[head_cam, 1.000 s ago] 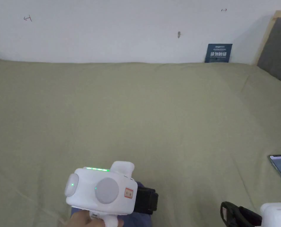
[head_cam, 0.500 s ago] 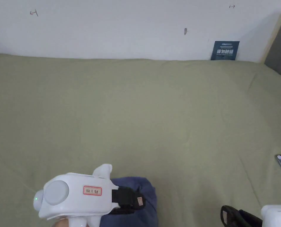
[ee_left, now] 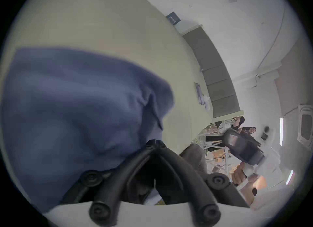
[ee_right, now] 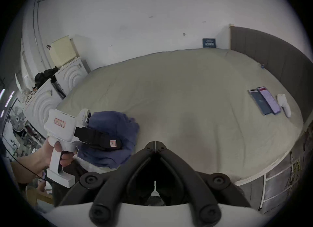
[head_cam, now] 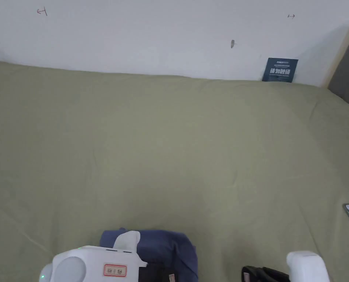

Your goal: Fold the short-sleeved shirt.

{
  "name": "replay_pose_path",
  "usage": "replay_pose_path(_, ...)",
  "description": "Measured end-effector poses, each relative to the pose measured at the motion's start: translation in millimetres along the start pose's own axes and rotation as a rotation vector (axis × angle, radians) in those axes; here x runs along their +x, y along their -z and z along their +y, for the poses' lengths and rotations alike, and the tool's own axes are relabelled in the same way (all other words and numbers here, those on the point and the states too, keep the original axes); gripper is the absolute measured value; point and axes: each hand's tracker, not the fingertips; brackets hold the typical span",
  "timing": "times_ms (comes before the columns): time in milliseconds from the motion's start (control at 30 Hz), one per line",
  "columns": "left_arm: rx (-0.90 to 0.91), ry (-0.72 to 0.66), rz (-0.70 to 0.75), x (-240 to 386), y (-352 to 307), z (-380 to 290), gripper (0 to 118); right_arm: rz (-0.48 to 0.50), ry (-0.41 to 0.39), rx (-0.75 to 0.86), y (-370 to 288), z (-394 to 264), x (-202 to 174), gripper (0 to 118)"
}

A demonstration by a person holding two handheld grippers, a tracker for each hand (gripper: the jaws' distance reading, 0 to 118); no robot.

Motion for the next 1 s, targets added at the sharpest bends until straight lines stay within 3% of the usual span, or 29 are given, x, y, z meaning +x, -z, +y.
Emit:
replay_pose_path(100, 0.083, 0.018, 0.022, -0.5, -51.8, 0.5, 1, 0.175, 0.016, -0.070, 39.2, 18.2, -15.0, 0)
replay_pose_path(200, 0.129, 0.018, 0.105, -13.3, -97.1, 3.4, 1, 0.339, 0.084, -0.117, 88.9, 25.9, -23.9, 0)
replay_pose_path(367, 0.138, -0.010, 0.216, -55.5, -129.0, 13.0, 1, 0.598, 0.301, -0.218, 165.3, 11.9, -5.4, 0)
replay_pose_path(433, 0.125, -0.044, 0.221, -71.8, -129.2, 15.5, 1, 0.618, 0.358, -0.257, 185.3, 0.1, 10.8, 0)
replay_pose_path(500, 0.110, -0.080, 0.214, -84.1, -127.7, 17.0, 1, 0.656, 0.467, -0.326, 205.0, -14.1, 32.2, 0)
replay_pose_path(567, 0.093, -0.098, 0.177, -92.8, -123.3, 18.2, 1, 0.781, 0.629, -0.323, 215.8, -27.4, 54.0, 0)
replay_pose_path(600, 0.086, -0.109, 0.152, -95.4, -121.1, 19.4, 3, 0.809, 0.669, -0.317, 216.3, -28.2, 58.4, 0)
replay_pose_path(633, 0.078, -0.116, 0.129, -98.3, -118.5, 20.9, 16, 0.800, 0.667, -0.307, 215.6, -27.5, 60.0, 0)
replay_pose_path(667, 0.073, -0.127, 0.089, -100.4, -113.9, 21.5, 43, 0.789, 0.639, -0.312, 215.0, -27.2, 60.1, 0)
replay_pose_path(700, 0.071, -0.138, 0.050, -102.6, -108.3, 22.0, 87, 0.790, 0.615, -0.314, 214.0, -27.0, 58.2, 0)
replay_pose_path(733, 0.058, -0.151, 0.010, -104.8, -100.5, 23.4, 104, 0.791, 0.601, -0.317, 213.8, -26.5, 58.1, 0)
replay_pose_path(833, 0.001, -0.207, -0.074, -110.3, -75.3, 27.5, 105, 0.806, 0.618, -0.324, 214.6, -27.4, 58.0, 0)
replay_pose_path(933, -0.022, -0.202, -0.048, -112.1, -45.9, 31.4, 101, 0.810, 0.623, -0.325, 213.2, -27.4, 58.0, 0)
replay_pose_path(967, -0.022, -0.202, -0.073, -113.3, -42.0, 32.4, 92, 0.806, 0.619, -0.325, 213.8, -27.7, 58.8, 0)
replay_pose_path(1000, -0.010, -0.210, -0.098, -112.9, -40.8, 34.3, 66, 0.804, 0.616, -0.326, 212.9, -27.4, 58.7, 0)
